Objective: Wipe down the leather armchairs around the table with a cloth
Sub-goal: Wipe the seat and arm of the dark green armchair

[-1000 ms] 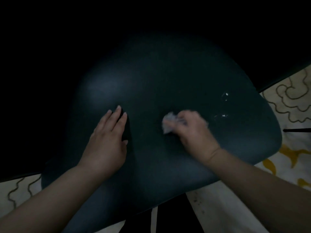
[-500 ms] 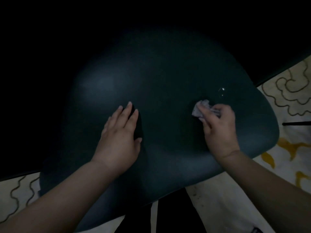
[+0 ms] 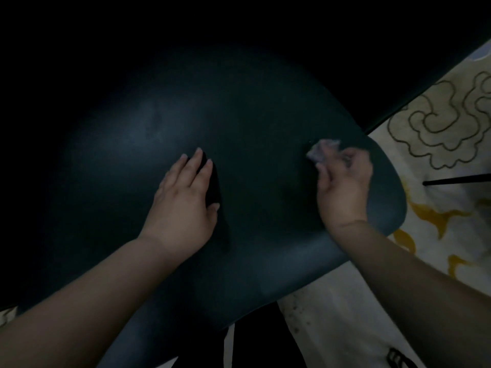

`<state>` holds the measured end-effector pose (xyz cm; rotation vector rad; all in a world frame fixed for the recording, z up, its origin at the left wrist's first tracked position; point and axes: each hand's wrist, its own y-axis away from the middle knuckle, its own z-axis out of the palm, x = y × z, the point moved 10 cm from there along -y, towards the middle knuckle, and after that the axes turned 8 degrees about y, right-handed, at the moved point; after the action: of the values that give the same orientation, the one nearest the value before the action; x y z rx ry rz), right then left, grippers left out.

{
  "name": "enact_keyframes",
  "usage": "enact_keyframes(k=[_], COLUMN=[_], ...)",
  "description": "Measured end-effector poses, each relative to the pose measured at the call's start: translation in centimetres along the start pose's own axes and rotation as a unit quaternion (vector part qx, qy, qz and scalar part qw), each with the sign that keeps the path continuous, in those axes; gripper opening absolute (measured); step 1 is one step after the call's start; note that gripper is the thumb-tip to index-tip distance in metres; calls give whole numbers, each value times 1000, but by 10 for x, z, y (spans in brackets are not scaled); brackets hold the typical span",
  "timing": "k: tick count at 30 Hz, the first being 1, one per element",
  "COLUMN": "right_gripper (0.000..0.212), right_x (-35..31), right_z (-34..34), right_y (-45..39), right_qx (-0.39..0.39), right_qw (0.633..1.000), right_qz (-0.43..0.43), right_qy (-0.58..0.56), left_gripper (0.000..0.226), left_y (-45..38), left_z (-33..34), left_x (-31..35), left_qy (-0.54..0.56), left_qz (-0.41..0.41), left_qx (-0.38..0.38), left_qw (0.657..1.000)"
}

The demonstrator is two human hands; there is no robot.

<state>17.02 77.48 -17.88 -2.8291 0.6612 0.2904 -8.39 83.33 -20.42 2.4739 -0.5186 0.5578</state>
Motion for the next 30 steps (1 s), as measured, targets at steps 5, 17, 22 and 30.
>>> enact_keyframes(k=[5, 17, 22, 30], right_gripper=[43, 38, 36, 40], right_x=[-80, -29, -71, 48], right_z=[21, 23, 37, -2], right_y=[36, 4, -33, -7], right_qx=[-106, -71, -101, 23], right_qw=[969, 989, 975, 985], right_qz=[-205, -27, -160, 163], right_qy=[-90, -128, -117, -51], left_gripper=[78, 79, 79, 79], left_y=[-15, -33, -49, -78], left_z=[2, 1, -2, -14], left_x=[13, 27, 38, 47], left_qy=[-5, -13, -28, -42], left_qz=[4, -4, 10, 12], left_qx=[5, 13, 15, 30], left_qw=[1000, 1000, 999, 999])
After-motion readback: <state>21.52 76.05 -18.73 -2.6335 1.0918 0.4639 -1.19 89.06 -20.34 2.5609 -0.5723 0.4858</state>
